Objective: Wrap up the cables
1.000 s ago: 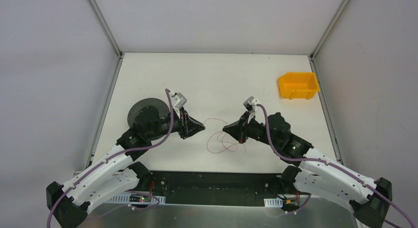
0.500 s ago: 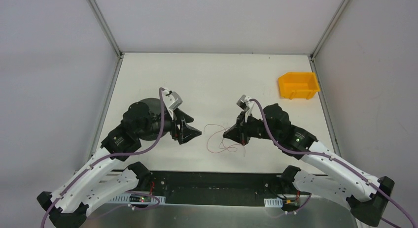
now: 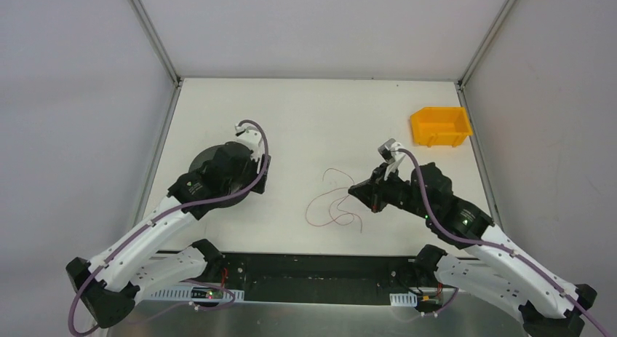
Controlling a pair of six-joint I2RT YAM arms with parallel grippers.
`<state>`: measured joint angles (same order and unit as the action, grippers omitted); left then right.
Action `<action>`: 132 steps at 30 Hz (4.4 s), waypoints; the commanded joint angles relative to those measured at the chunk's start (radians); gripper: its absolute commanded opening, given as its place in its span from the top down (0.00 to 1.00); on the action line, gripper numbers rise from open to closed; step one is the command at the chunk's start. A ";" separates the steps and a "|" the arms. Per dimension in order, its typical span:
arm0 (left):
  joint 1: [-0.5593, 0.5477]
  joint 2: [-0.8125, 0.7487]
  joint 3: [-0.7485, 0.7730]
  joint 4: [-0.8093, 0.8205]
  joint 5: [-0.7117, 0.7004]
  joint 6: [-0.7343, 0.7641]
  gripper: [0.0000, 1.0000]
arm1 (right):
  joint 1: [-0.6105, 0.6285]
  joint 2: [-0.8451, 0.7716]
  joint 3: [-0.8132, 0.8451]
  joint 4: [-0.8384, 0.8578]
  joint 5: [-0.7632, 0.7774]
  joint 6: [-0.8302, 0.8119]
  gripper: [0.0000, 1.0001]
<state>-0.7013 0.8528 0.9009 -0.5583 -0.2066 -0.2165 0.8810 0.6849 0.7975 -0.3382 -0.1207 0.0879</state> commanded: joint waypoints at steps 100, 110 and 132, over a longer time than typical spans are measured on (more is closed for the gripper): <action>-0.084 0.144 0.127 -0.117 0.222 0.058 0.70 | -0.424 0.121 0.142 0.099 -0.496 -0.730 1.00; -0.083 0.190 0.120 -0.111 0.194 0.149 0.94 | -0.425 0.112 0.166 0.083 -0.523 -0.745 1.00; -0.083 0.214 0.111 -0.016 0.295 0.221 0.94 | -0.422 0.379 0.220 0.283 -0.771 -0.984 1.00</action>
<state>-0.7845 1.0676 1.0275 -0.6228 0.0757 0.0113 0.4595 1.0248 0.9939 -0.1486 -0.7822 -0.8310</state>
